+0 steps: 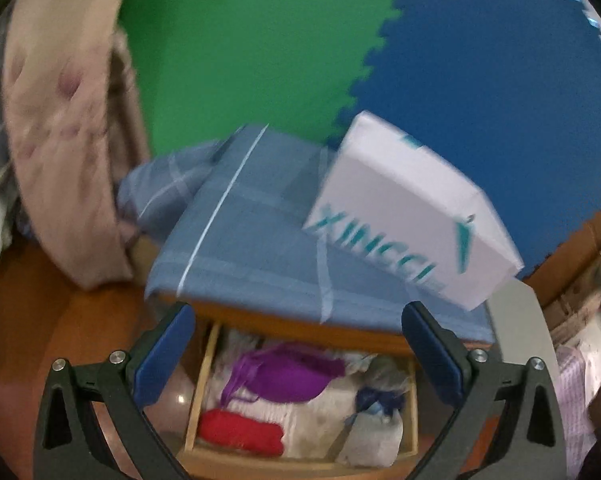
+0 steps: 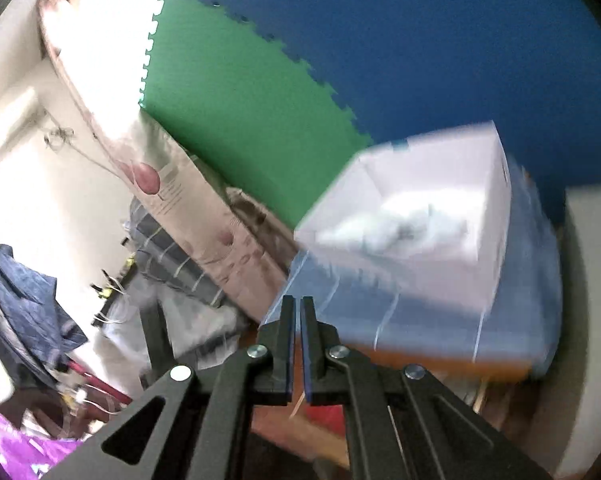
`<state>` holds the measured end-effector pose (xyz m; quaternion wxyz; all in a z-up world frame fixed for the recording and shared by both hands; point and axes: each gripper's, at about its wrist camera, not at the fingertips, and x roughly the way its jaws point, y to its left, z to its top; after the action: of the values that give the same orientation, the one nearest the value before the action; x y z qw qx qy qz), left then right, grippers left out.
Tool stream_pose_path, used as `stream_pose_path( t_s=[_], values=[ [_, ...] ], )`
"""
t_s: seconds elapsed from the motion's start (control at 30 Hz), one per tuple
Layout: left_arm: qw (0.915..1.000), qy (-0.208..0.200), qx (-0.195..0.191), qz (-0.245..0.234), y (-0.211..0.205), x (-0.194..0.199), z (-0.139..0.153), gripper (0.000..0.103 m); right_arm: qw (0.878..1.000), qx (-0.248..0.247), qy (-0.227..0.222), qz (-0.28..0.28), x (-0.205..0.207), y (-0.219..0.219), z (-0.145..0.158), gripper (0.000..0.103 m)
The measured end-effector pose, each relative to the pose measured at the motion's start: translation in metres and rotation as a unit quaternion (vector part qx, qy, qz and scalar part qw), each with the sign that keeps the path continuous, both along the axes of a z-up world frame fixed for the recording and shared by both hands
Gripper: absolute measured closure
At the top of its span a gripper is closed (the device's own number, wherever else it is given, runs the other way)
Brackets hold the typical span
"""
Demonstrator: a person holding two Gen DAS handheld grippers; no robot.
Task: Take underwear out of drawer
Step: 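Return left gripper to the drawer while right gripper lifts the beige underwear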
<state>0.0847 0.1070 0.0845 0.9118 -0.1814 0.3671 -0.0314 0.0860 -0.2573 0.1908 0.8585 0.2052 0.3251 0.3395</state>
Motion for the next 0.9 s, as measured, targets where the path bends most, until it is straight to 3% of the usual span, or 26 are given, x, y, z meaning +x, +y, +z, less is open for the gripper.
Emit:
stream_pose_path(
  t_s=[0.1, 0.17, 0.23, 0.3, 0.37, 0.43, 0.5, 0.57, 0.67, 0.7, 0.77, 0.83, 0.9],
  values=[
    [0.9996, 0.019, -0.017, 0.014, 0.01, -0.007, -0.028, 0.001, 0.999, -0.038, 0.005, 0.012, 0.019, 0.013, 0.007, 0.099],
    [0.9991, 0.021, -0.036, 0.008, 0.014, -0.012, -0.038, 0.001, 0.996, -0.072, 0.02, 0.04, 0.01, 0.029, -0.012, 0.097],
    [0.9994, 0.012, -0.033, 0.004, 0.014, -0.013, -0.04, 0.001, 0.985, -0.151, 0.055, 0.062, -0.007, 0.057, -0.06, 0.09],
    [0.9993, 0.012, -0.034, 0.001, 0.012, -0.011, -0.04, 0.001, 0.972, -0.198, 0.104, 0.076, -0.011, 0.08, -0.115, 0.073],
    [0.9988, 0.014, -0.044, -0.013, 0.009, -0.013, -0.043, 0.001, 0.948, -0.264, 0.155, 0.084, -0.006, 0.105, -0.181, 0.071],
    [0.999, 0.015, -0.039, -0.018, 0.006, -0.014, -0.042, 0.001, 0.932, -0.282, 0.204, 0.104, 0.004, 0.126, -0.231, 0.071],
    [0.999, 0.015, -0.037, -0.02, 0.006, -0.014, -0.043, 0.001, 0.92, -0.309, 0.211, 0.117, 0.012, 0.146, -0.256, 0.069],
    [0.9988, 0.018, -0.041, -0.017, 0.01, -0.014, -0.045, 0.001, 0.905, -0.347, 0.205, 0.133, 0.021, 0.165, -0.271, 0.057],
    [0.9975, 0.029, -0.064, -0.01, 0.019, -0.011, -0.05, 0.001, 0.877, -0.401, 0.197, 0.176, 0.03, 0.198, -0.292, 0.055],
    [0.9968, 0.035, -0.071, -0.008, 0.022, -0.01, -0.052, 0.001, 0.864, -0.423, 0.192, 0.195, 0.031, 0.21, -0.3, 0.048],
    [0.9949, 0.047, -0.089, -0.005, 0.028, -0.008, -0.059, 0.001, 0.819, -0.488, 0.187, 0.237, 0.029, 0.234, -0.325, 0.04],
    [0.9934, 0.055, -0.1, 0.0, 0.032, -0.007, -0.063, 0.001, 0.793, -0.53, 0.173, 0.246, 0.03, 0.245, -0.342, 0.04],
    [0.9918, 0.06, -0.112, 0.007, 0.038, -0.006, -0.066, 0.001, 0.778, -0.548, 0.176, 0.251, 0.033, 0.248, -0.36, 0.034]
  ],
)
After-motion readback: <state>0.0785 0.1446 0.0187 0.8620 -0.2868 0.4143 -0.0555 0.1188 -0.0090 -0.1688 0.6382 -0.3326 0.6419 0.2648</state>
